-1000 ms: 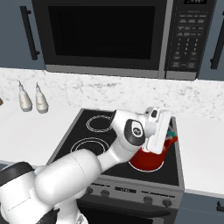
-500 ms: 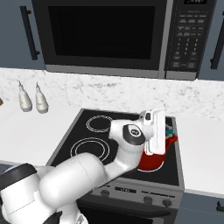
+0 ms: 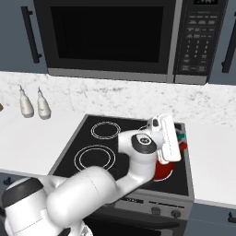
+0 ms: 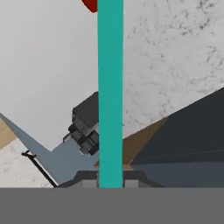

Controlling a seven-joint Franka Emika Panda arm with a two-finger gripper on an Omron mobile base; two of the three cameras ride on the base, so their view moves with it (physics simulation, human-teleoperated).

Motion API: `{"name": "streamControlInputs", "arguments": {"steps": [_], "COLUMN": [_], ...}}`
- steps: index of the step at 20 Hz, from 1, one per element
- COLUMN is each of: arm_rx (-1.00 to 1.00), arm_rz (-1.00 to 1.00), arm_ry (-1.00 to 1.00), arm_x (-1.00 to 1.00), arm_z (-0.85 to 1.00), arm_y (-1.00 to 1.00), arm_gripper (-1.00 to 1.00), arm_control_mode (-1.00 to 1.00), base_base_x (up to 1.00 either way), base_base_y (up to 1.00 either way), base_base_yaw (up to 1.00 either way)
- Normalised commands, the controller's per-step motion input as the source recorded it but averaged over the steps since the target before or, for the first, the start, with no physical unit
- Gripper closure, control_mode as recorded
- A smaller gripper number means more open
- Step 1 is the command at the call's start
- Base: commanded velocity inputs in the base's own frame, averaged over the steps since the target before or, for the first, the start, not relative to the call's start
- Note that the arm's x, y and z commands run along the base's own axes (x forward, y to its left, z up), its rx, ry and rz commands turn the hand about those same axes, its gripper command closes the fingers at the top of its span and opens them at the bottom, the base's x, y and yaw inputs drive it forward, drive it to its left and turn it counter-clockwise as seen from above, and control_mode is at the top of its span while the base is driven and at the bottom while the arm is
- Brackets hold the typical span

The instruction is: Put the lemon and onion in the pot. Retrieve the spatula and lightly stir the vegetables in the pot.

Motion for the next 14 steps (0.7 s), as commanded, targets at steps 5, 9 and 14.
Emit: {"name": "streamControlInputs", "arguments": {"steps": [5,9,14], "arm_rx": [-0.3,-0.25,-0.25], "arm_rz": [0.08,0.07,0.17], "arm_ry": [0.13,0.09,0.0], "arm_x": [0.09,0.05,0.02], "arm_z": [0.07,0.0,0.01], "arm_y": [-0.07,0.0,0.11], "arm_gripper": [1.0,1.0,1.0], "arm_control_mode": [-1.0,-1.0,-1.0], "base_base_x": [0.0,0.0,0.0], "base_base_y": [0.0,0.0,0.0], "base_base_yaw": [0.0,0.0,0.0]}}
